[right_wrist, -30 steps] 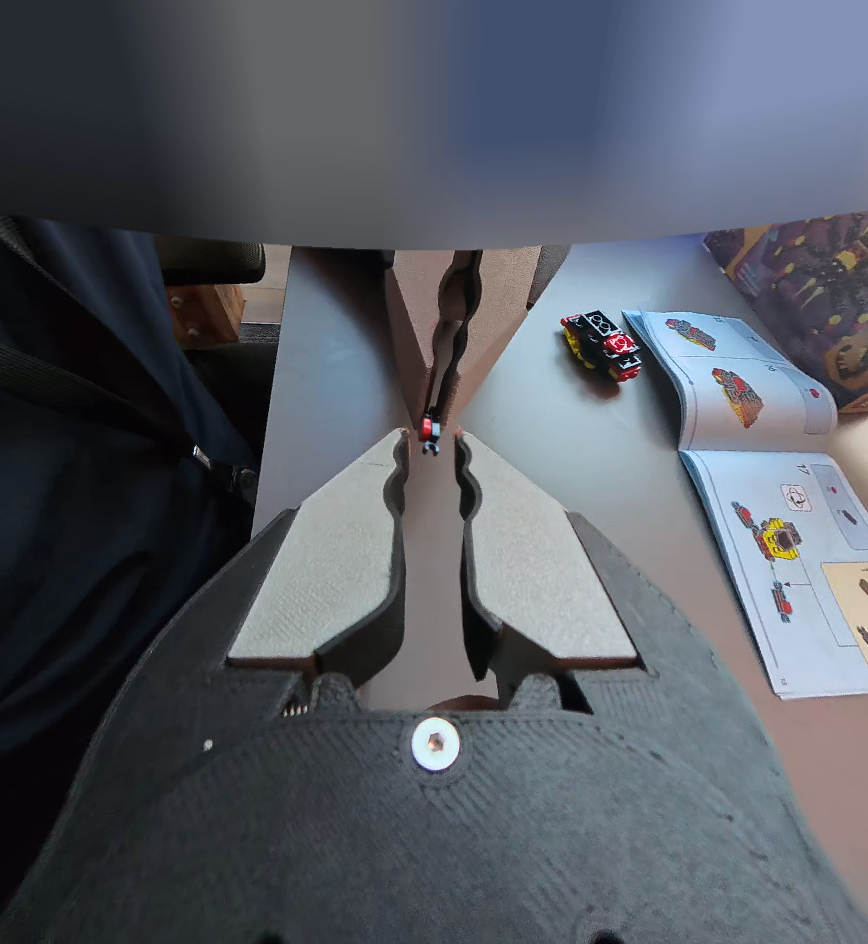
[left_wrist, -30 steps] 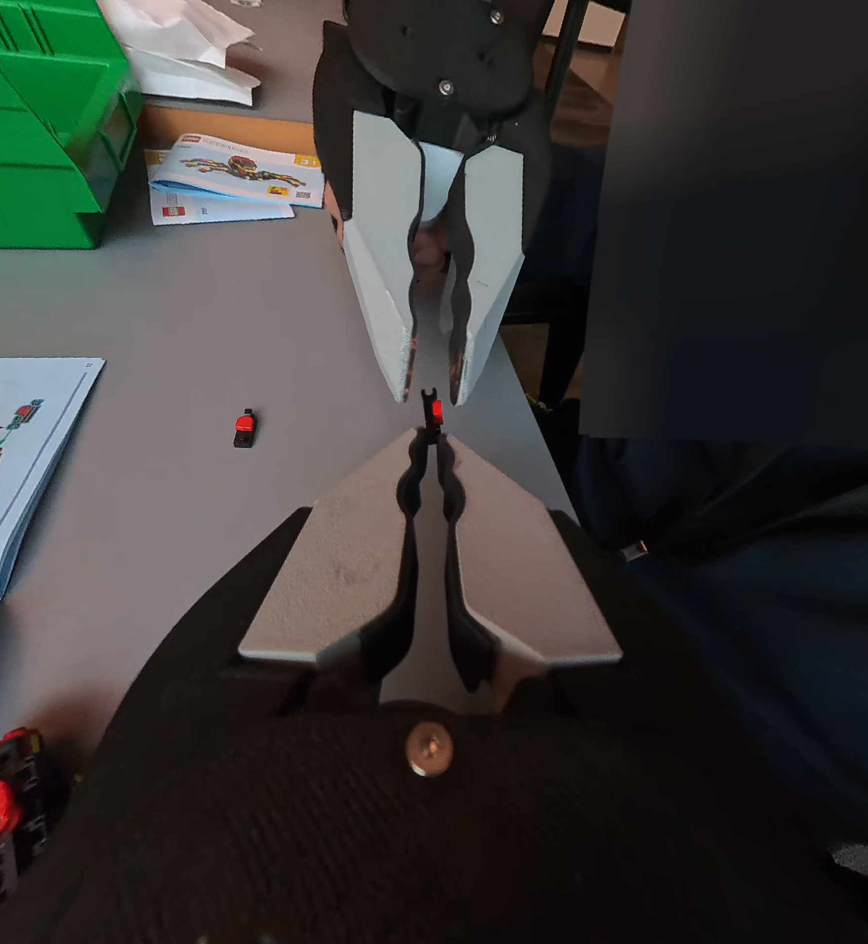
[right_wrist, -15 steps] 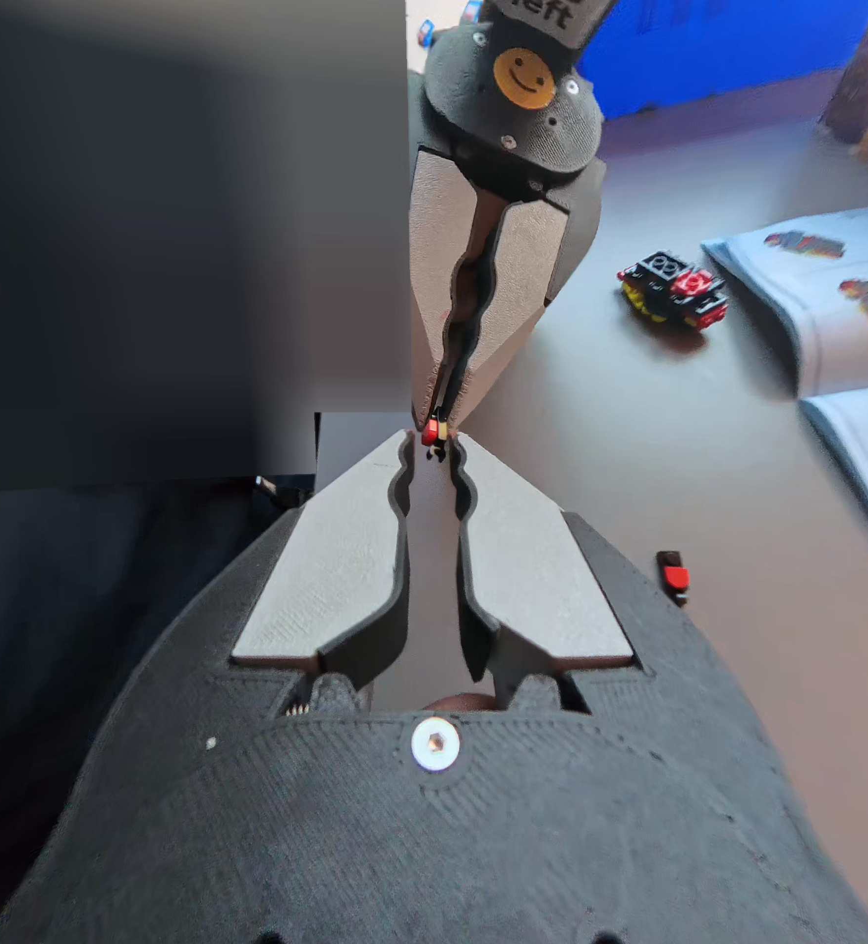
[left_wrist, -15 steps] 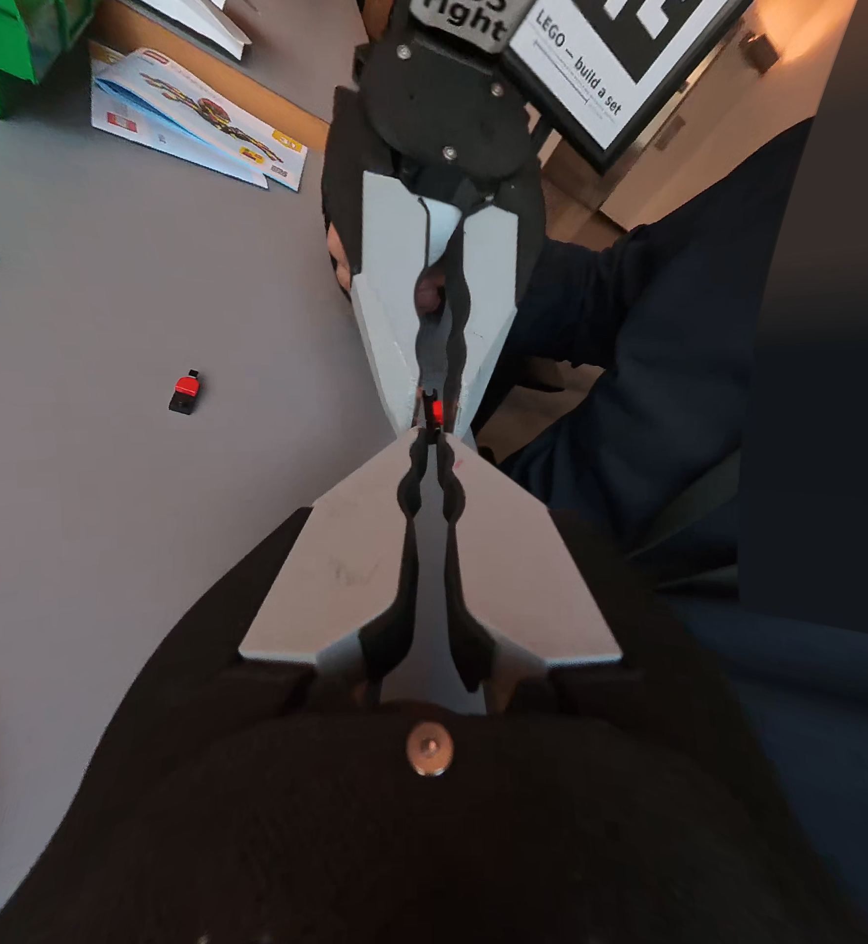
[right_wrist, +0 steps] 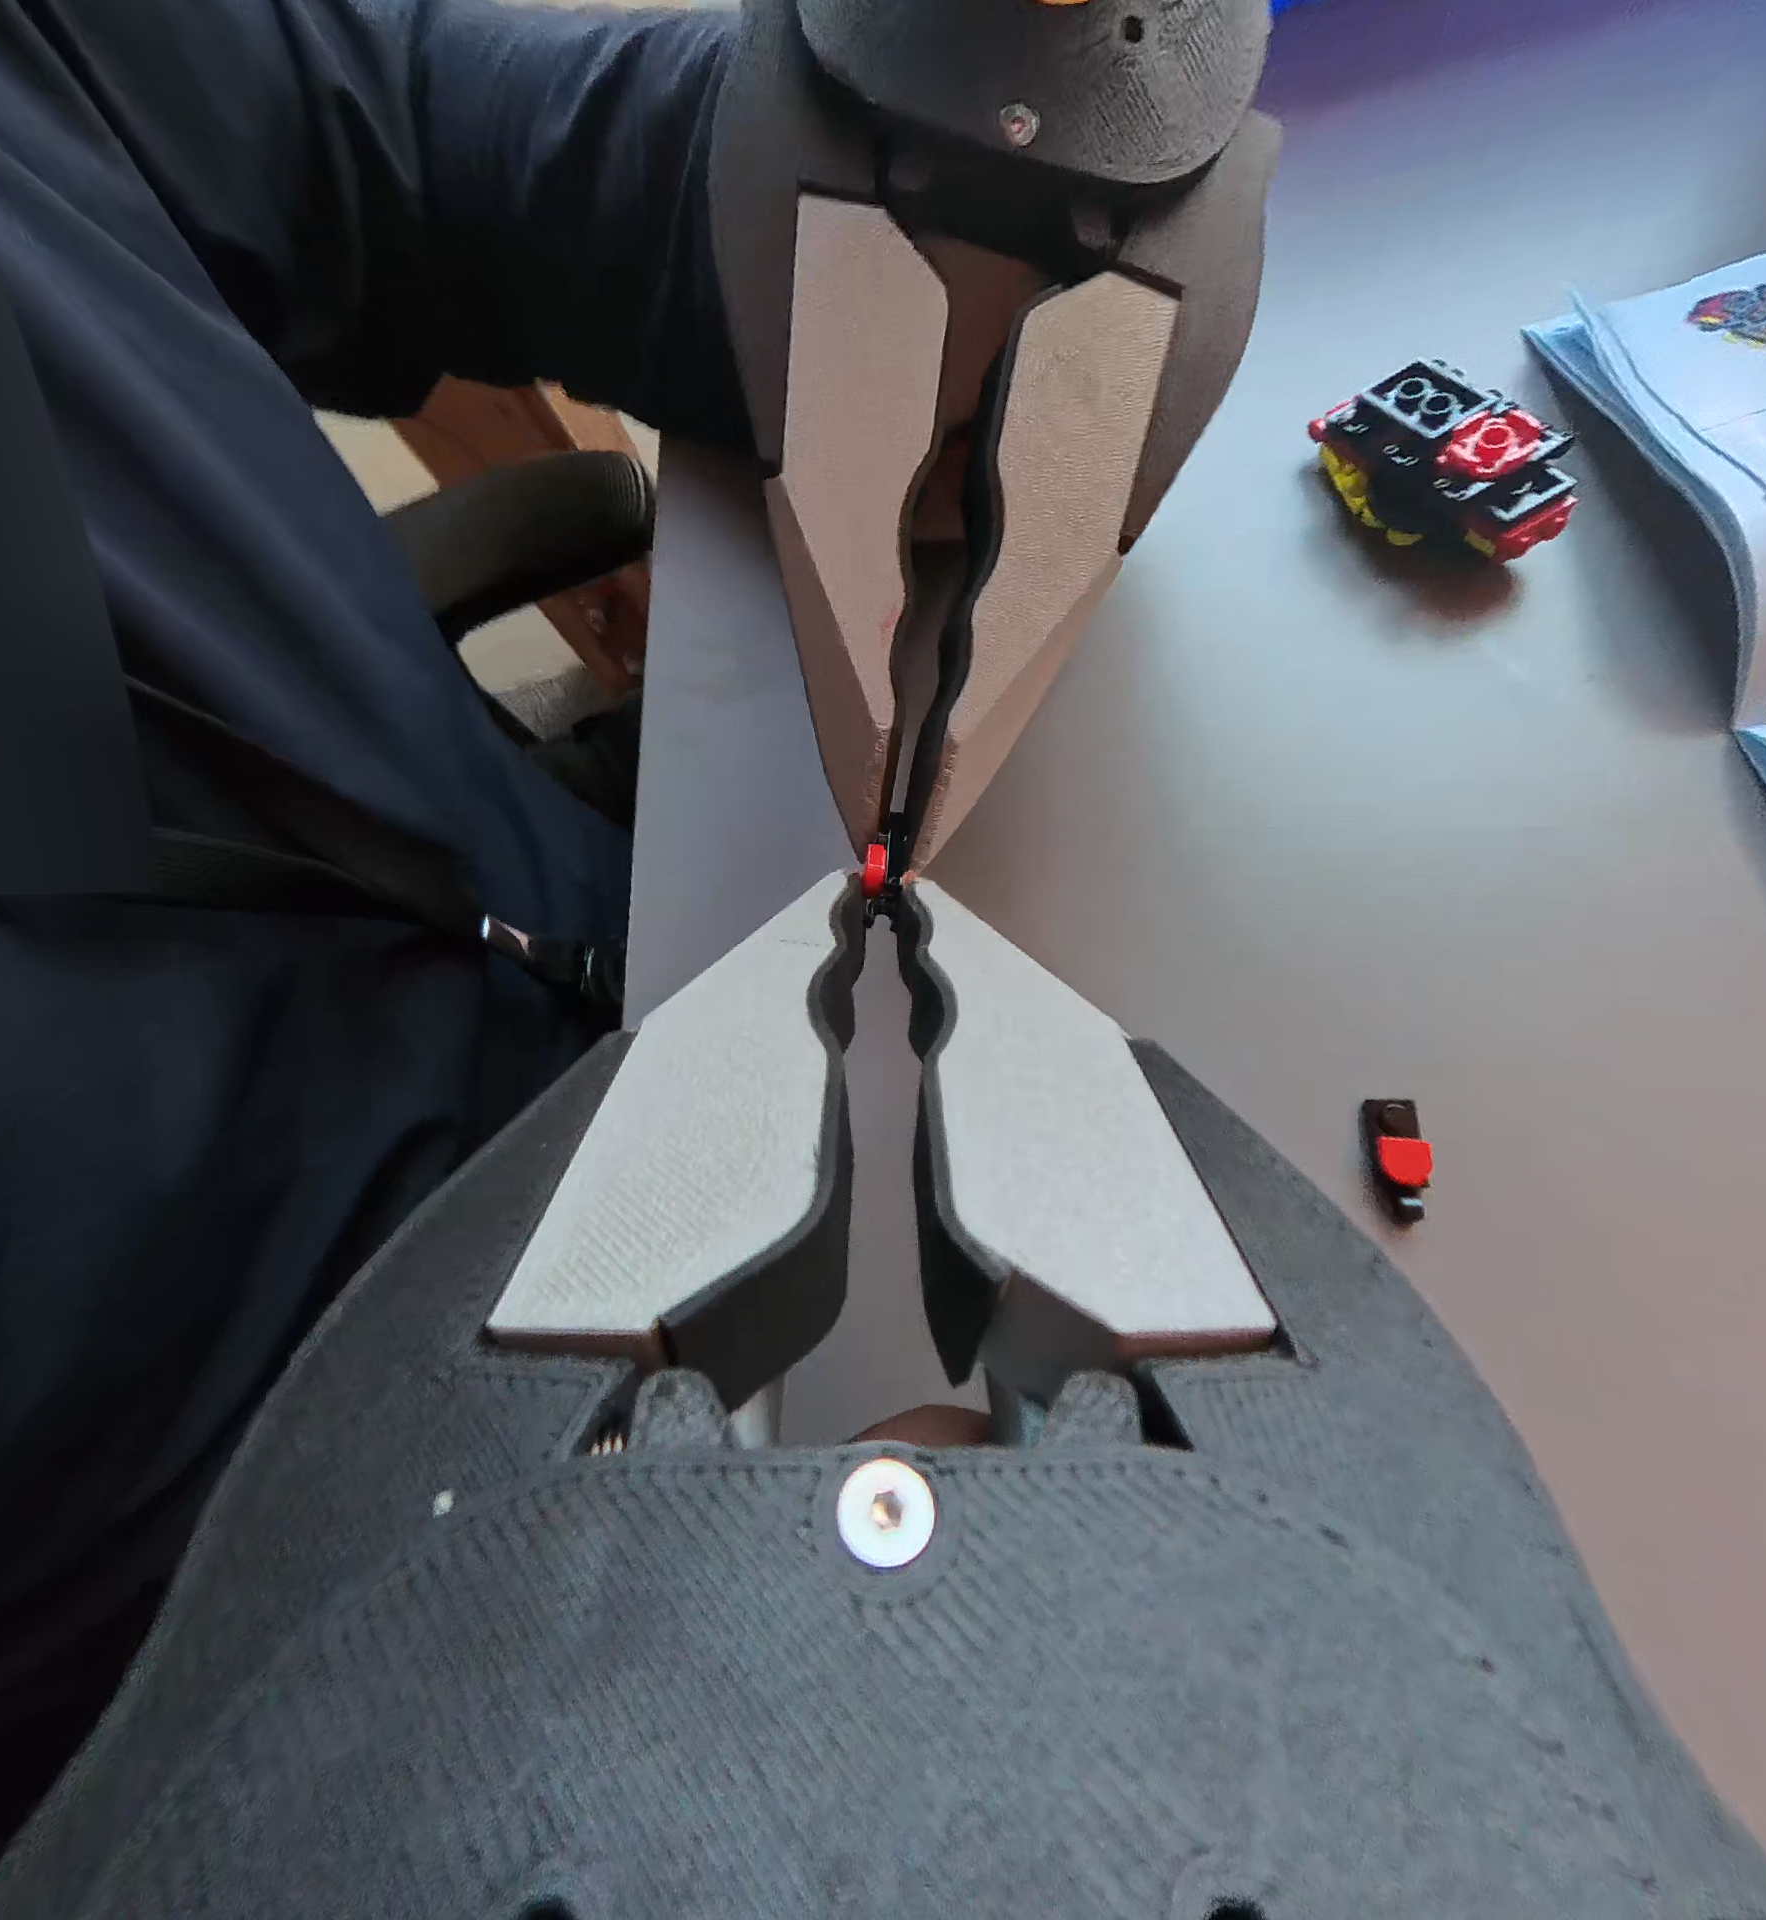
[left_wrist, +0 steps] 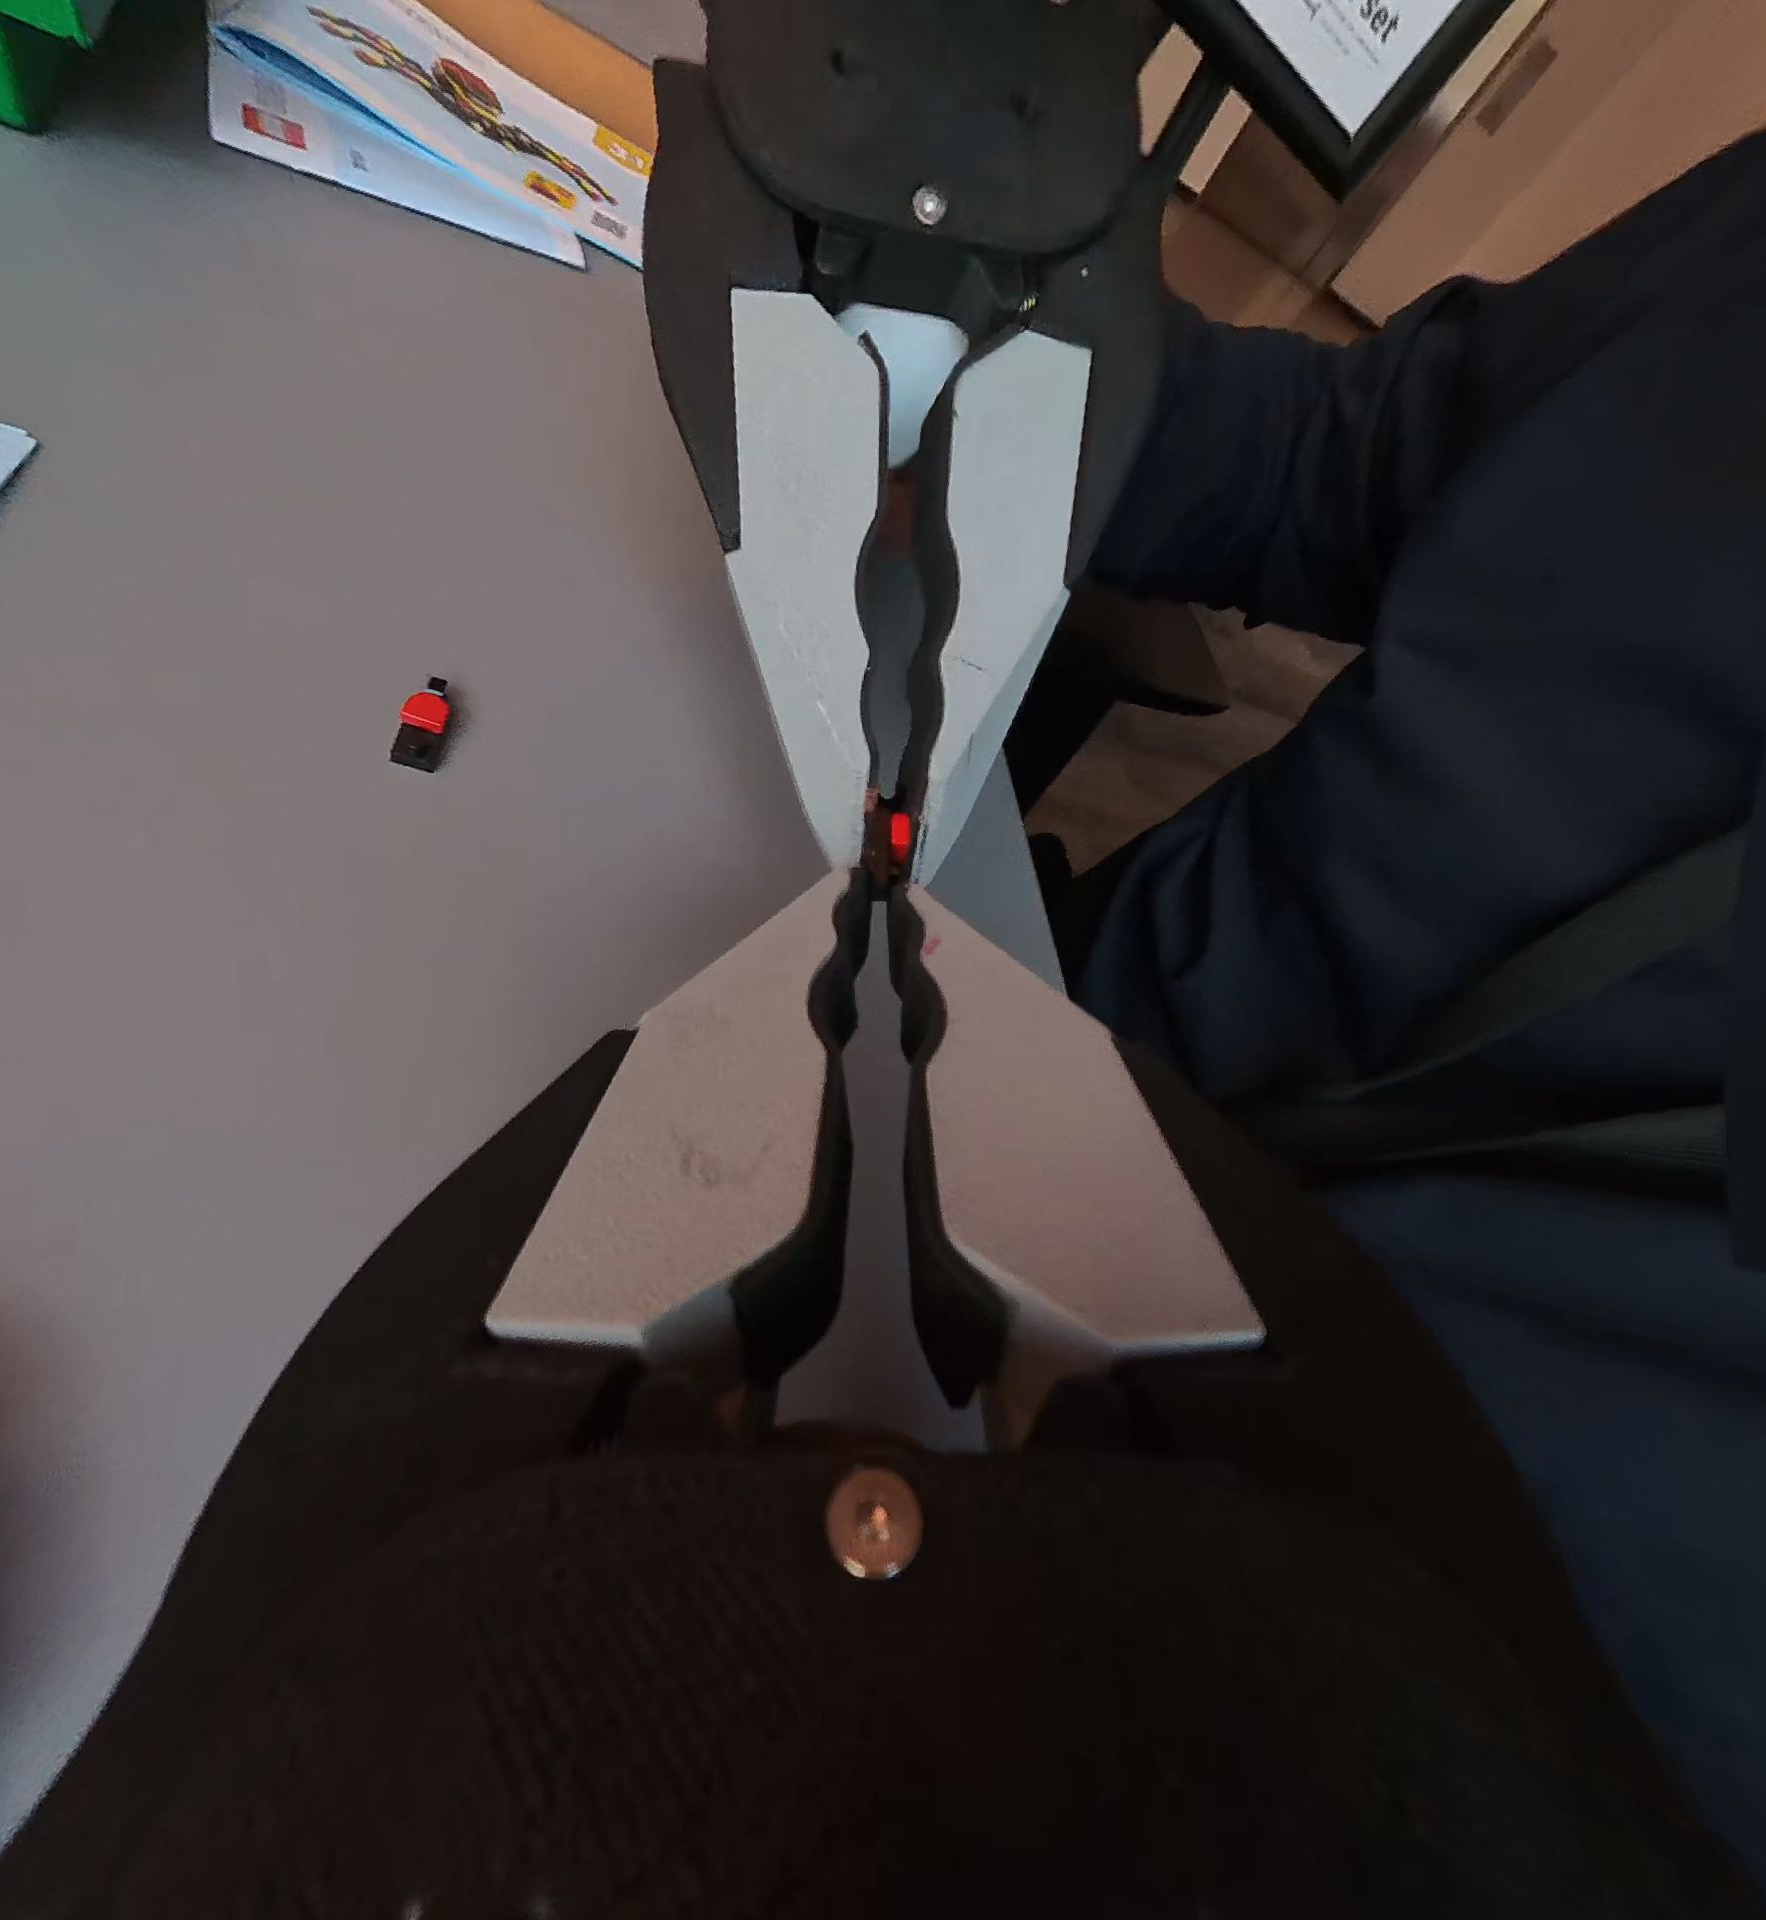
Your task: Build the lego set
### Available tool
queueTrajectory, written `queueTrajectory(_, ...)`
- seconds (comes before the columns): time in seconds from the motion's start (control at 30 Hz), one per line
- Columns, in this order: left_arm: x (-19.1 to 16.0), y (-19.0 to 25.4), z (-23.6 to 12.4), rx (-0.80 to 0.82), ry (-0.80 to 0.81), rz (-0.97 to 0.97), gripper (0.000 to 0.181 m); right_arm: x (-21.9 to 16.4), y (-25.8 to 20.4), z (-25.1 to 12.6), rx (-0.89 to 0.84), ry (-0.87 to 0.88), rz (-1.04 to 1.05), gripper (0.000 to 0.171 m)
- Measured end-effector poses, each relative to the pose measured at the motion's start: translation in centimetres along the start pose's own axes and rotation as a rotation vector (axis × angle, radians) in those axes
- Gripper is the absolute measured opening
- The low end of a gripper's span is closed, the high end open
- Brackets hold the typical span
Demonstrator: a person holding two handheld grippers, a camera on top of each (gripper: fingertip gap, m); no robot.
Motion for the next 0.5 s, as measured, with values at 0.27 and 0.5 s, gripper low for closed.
queueTrajectory(0.27, 2.1, -1.9, -2.5, -0.115, 0.304, -0.270, 0.001, 1.2, 3.2, -3.3, -0.179, 0.225, 0.088, 0.026)
queueTrajectory(0.5, 5.0, -3.2, -7.0, -0.193, 0.879, -0.358, 0.001, 4.6, 3.7, -6.0, -0.321, 0.684, 0.171, 0.021)
Point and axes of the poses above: each gripper's, where its closed fingertips meet, z out along the fingers, x out of its top, y = z × x across the jaws, the point moved 6 cm from there along -z, back along the fingers
